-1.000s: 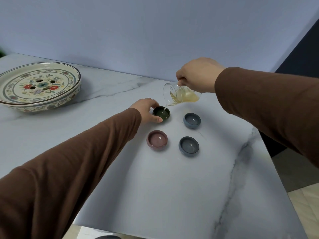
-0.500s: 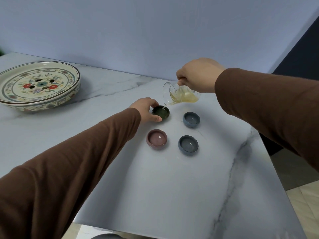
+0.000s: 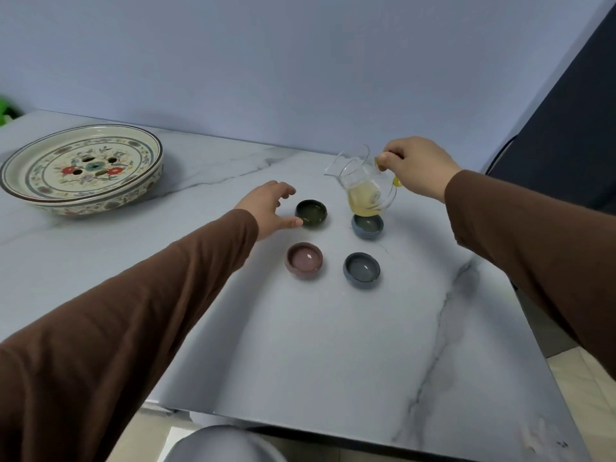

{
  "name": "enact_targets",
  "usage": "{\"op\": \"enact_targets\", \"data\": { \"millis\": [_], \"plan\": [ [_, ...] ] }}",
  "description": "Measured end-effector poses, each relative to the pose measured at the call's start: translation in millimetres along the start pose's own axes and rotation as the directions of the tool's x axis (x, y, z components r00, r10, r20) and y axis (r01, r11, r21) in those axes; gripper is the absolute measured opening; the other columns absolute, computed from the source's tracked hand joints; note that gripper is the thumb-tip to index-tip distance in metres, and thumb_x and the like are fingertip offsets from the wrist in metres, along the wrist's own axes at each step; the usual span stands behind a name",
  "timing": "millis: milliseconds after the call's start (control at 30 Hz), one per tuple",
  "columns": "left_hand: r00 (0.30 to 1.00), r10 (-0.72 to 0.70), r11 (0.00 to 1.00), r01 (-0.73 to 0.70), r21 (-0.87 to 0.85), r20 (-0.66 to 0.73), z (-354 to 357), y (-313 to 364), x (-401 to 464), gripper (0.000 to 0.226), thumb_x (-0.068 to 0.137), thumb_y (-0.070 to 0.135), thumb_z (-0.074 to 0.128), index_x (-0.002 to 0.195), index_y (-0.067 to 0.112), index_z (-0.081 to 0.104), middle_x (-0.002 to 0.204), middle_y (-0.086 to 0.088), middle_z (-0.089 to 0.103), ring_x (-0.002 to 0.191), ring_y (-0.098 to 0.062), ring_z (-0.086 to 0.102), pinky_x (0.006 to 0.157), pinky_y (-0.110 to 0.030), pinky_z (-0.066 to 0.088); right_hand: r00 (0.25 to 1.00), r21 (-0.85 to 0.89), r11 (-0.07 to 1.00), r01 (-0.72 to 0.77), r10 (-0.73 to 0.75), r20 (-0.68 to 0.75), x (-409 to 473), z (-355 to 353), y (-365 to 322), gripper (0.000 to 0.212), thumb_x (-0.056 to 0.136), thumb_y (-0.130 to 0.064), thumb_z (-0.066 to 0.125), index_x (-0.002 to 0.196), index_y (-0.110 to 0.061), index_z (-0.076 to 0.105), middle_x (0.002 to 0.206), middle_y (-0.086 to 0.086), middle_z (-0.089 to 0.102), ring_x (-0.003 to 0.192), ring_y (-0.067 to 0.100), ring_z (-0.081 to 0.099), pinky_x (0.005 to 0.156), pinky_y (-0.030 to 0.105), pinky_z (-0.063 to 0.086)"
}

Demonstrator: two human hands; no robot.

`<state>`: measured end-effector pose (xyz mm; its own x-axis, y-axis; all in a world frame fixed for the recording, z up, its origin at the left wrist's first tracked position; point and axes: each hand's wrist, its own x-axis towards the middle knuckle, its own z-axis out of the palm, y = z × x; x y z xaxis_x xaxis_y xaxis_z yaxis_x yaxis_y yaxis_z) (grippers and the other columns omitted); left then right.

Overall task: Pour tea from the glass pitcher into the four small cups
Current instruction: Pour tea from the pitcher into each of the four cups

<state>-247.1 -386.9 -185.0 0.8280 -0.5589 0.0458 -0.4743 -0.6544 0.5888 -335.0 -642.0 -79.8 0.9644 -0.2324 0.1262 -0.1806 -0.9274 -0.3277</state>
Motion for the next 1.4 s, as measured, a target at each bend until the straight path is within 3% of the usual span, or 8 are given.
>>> {"op": "enact_targets", "data": {
  "millis": [100,200,300,433,700,867,1167,1400],
  "plan": [
    [1.0,0.004,1.0,-0.003,-0.009,0.011,-3.4,2.3,-17.2,0.061,0.076,0.044,0.074,0.13,0.024,0.052,0.126,0.004,0.055,0.107,-0.017,0.055,0.096,-0.032,0.045,1.0,0.089,0.996,-0.006,0.006,-0.003,-14.0,-4.2,-1.6,0.03,0.099,-0.031,0.046,0.093,-0.014,0.07,0.063,-0.006,0.049,0.057,0.012,0.044,0.055,0.029,0.032],
    [0.999,0.013,1.0,-0.013,0.001,0.048,-1.2,8.1,-35.5,0.06,0.075,0.048,0.073,0.128,0.025,0.055,0.123,0.004,0.055,0.107,-0.016,0.055,0.097,-0.033,0.045,0.999,0.076,0.996,0.038,-0.041,0.034,-28.4,-8.3,-7.6,0.029,0.099,-0.033,0.046,0.093,-0.017,0.069,0.074,-0.001,0.058,0.068,0.018,0.052,0.063,0.031,0.039],
    [0.996,0.006,1.0,-0.007,0.02,0.087,5.4,12.6,-50.7,0.065,0.073,0.05,0.074,0.13,0.024,0.054,0.123,0.006,0.054,0.106,-0.014,0.053,0.096,-0.03,0.043,0.993,0.029,0.995,0.094,-0.096,0.07,-38.4,-8.4,-13.5,0.025,0.098,-0.036,0.046,0.092,-0.024,0.068,0.088,-0.001,0.065,0.086,0.022,0.058,0.072,0.033,0.042],
    [0.991,-0.024,1.0,0.023,0.012,0.135,16.8,11.8,-65.9,0.072,0.07,0.051,0.077,0.132,0.025,0.052,0.126,0.005,0.054,0.106,-0.013,0.052,0.095,-0.03,0.043,0.979,-0.06,0.983,0.174,-0.167,0.113,-51.1,-2.3,-23.4,0.021,0.098,-0.035,0.047,0.091,-0.026,0.064,0.078,-0.007,0.058,0.081,0.02,0.053,0.069,0.028,0.033],
    [0.993,-0.05,0.998,0.052,-0.019,0.106,28.5,11.4,-75.6,0.072,0.067,0.044,0.081,0.131,0.023,0.054,0.124,0.002,0.057,0.104,-0.017,0.055,0.093,-0.03,0.043,0.949,-0.25,0.921,0.299,-0.261,0.176,-65.8,4.6,-45.8,0.02,0.098,-0.035,0.044,0.085,-0.026,0.058,0.092,-0.001,0.067,0.087,0.023,0.058,0.069,0.034,0.043],
    [0.994,-0.051,0.998,0.054,-0.024,0.092,28.0,11.8,-74.2,0.069,0.068,0.043,0.08,0.129,0.023,0.055,0.122,0.003,0.058,0.104,-0.018,0.055,0.093,-0.031,0.043,0.934,-0.351,0.868,0.352,-0.301,0.192,-67.1,1.7,-58.0,0.018,0.1,-0.033,0.045,0.086,-0.024,0.052,0.09,-0.002,0.061,0.083,0.023,0.053,0.066,0.032,0.038],
    [0.994,-0.06,0.998,0.063,-0.032,0.091,28.9,11.8,-72.4,0.061,0.068,0.039,0.081,0.123,0.024,0.059,0.12,0.002,0.06,0.103,-0.018,0.055,0.092,-0.031,0.043,0.907,-0.468,0.777,0.421,-0.371,0.2,-67.9,2.5,-68.6,0.023,0.102,-0.033,0.043,0.098,-0.019,0.061,0.085,-0.002,0.055,0.076,0.024,0.047,0.062,0.032,0.032],
    [0.993,-0.062,0.998,0.064,-0.015,0.105,27.1,14.0,-71.8,0.06,0.068,0.039,0.081,0.122,0.024,0.059,0.12,0.0,0.059,0.104,-0.019,0.055,0.091,-0.03,0.043,0.903,-0.515,0.742,0.428,-0.378,0.206,-67.8,0.7,-75.0,0.026,0.102,-0.033,0.042,0.105,-0.018,0.063,0.096,0.003,0.065,0.077,0.026,0.048,0.062,0.031,0.031]
  ]
}}
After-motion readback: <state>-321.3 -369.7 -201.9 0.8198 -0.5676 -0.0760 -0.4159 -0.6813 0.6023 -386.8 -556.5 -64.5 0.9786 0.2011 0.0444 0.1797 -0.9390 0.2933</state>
